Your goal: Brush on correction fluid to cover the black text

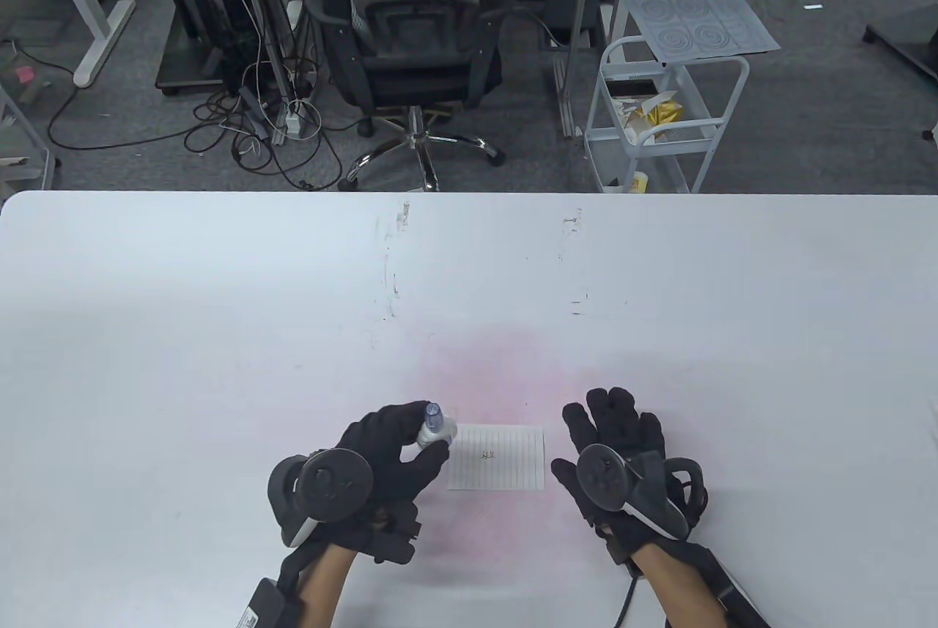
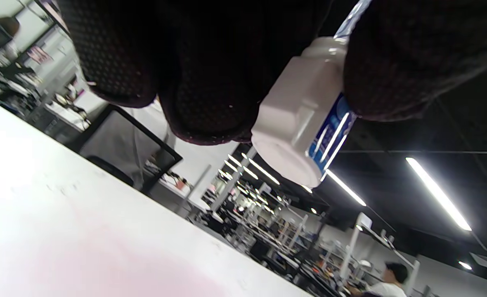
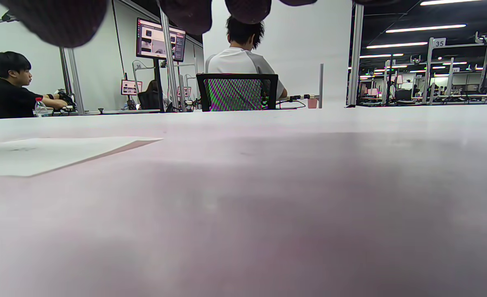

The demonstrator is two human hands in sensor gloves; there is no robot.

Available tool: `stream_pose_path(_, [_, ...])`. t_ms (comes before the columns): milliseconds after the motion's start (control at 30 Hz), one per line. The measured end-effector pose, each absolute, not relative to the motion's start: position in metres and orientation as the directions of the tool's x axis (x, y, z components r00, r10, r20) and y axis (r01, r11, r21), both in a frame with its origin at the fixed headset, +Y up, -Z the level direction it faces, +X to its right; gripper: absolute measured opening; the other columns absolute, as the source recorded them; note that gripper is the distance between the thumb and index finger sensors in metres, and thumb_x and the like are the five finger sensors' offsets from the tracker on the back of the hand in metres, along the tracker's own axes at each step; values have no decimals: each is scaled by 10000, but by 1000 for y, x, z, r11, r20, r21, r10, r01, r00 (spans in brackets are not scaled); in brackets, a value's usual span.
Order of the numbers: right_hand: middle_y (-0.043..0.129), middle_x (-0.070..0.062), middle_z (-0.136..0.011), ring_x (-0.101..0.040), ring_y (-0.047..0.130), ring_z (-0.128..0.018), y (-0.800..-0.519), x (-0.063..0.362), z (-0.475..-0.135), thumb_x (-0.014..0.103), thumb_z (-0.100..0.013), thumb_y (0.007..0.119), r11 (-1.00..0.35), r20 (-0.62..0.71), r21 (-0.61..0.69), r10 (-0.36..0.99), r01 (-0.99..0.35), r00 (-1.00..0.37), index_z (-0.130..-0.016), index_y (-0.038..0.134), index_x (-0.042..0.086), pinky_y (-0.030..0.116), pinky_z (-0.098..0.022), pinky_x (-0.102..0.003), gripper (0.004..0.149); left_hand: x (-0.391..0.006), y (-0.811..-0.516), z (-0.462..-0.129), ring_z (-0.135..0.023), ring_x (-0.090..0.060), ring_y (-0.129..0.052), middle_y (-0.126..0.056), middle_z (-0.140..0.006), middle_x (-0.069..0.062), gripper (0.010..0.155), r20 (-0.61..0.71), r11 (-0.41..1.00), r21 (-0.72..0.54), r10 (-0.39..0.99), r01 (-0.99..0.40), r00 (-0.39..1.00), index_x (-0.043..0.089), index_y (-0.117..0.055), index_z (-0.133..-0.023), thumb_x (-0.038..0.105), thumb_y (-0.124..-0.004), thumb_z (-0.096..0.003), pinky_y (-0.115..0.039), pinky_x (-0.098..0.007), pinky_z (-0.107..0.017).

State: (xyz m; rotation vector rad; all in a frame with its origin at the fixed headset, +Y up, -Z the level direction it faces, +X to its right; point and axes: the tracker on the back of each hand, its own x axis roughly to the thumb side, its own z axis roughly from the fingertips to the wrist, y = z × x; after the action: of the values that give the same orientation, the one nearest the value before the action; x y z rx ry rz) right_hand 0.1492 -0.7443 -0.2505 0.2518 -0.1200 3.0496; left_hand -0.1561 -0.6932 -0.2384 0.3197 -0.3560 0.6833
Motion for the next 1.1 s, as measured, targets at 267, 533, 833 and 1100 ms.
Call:
stream_pose_path(267, [321,-20,-1089,-374,306,-1044,-745,151,-251,638,-390,663,-991,164,-82,92,-107,-982,-1016,442,321,397,-694,-650,735,-120,-723,-239,-518,-183,-1074,-994,-737,-69,574,490,764,-23,570,-644,659,225,-841,-825,525,-914,-342,-888,-416,-508])
stream_pose_path(533, [576,-39,-1011,-414,664,-935,-722,148,-241,639,-368,724,-889,272,-211,346,-406,-898,-975,582,260,579,-646,-613,729,-105,-736,-240,-543,-189,-1070,-983,-760,-69,572,499,790,-98,565,-605,657,230,-830,-838,511,-914,-347,-882,-421,-523])
stream_pose_path(833, [765,-49,-825,-354,891,-697,-711,132,-230,688,-308,793,-677,376,-150,635,-721,-675,-849,720,211,716,-546,-558,725,-95,-740,-239,-547,-189,-1074,-984,-762,-71,571,510,800,-119,558,-588,655,227,-831,-838,503,-921,-346,-885,-421,-525])
stream_pose_path(1100, [895,-16,-614,-267,1000,-458,-712,120,-230,610,-279,889,-641,382,-187,651,-744,-656,-671,838,230,802,-437,-518,549,-94,-741,-240,-535,-189,-1081,-994,-749,-74,570,507,801,-122,558,-586,657,221,-840,-831,502,-923,-342,-891,-421,-517])
